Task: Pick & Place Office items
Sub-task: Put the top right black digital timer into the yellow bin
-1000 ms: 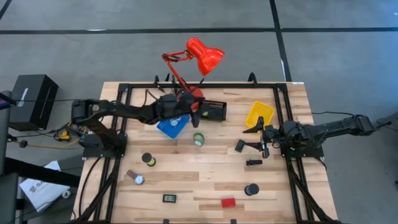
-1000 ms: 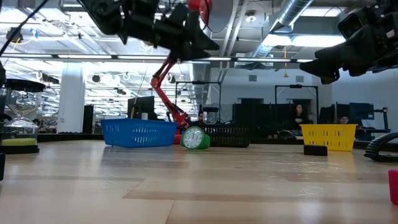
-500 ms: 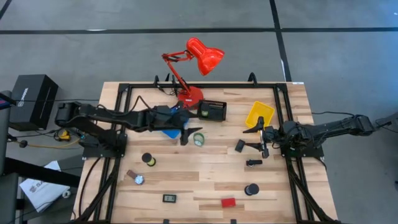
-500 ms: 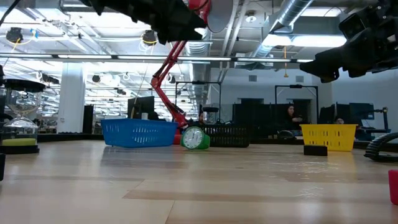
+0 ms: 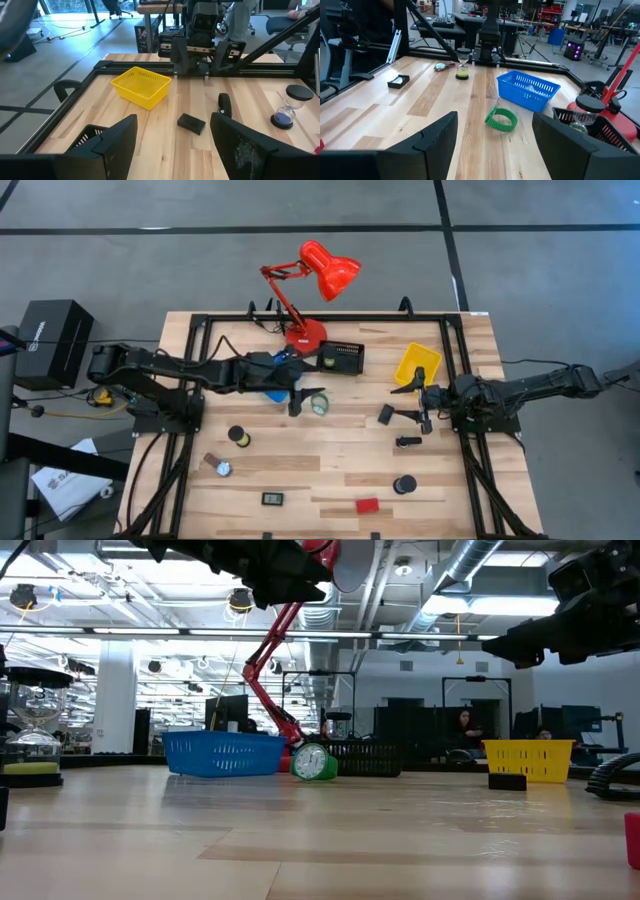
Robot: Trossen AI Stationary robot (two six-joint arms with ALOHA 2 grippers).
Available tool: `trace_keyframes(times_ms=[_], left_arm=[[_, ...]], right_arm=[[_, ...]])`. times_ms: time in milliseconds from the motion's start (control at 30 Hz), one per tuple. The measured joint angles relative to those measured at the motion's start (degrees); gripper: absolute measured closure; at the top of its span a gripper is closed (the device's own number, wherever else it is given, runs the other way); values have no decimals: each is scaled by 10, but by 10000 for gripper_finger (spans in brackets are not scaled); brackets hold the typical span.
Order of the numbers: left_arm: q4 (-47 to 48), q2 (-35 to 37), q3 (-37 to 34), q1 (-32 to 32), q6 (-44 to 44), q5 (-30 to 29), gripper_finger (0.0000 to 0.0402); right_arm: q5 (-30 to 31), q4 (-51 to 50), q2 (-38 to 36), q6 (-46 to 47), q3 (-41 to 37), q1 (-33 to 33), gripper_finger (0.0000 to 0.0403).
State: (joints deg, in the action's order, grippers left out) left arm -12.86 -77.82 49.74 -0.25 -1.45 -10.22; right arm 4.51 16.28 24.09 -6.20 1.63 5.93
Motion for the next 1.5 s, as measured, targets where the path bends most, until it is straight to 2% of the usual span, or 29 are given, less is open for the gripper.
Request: trace_keyframes(times_ms=[600, 767, 1033, 1200, 1300, 1500], left_arm=[[-14, 0, 0, 23, -26, 0, 156], [-18, 0, 0, 23, -26, 0, 156], [-26, 0, 0, 23, -26, 0, 156], [-27, 0, 0, 22, -26, 0, 156], [-28, 0, 0, 22, -26, 0, 156], [-28, 0, 0, 22, -26, 0, 156]], right_arm=[[17, 0, 0, 2, 0, 0, 154], [76, 33, 0, -17, -1, 0, 154], [75, 55, 60, -48, 45, -1, 154], [74, 45, 133, -55, 90, -1, 154], [71, -17, 187, -74, 134, -1, 154], [8, -277, 292, -77, 279, 1, 154]])
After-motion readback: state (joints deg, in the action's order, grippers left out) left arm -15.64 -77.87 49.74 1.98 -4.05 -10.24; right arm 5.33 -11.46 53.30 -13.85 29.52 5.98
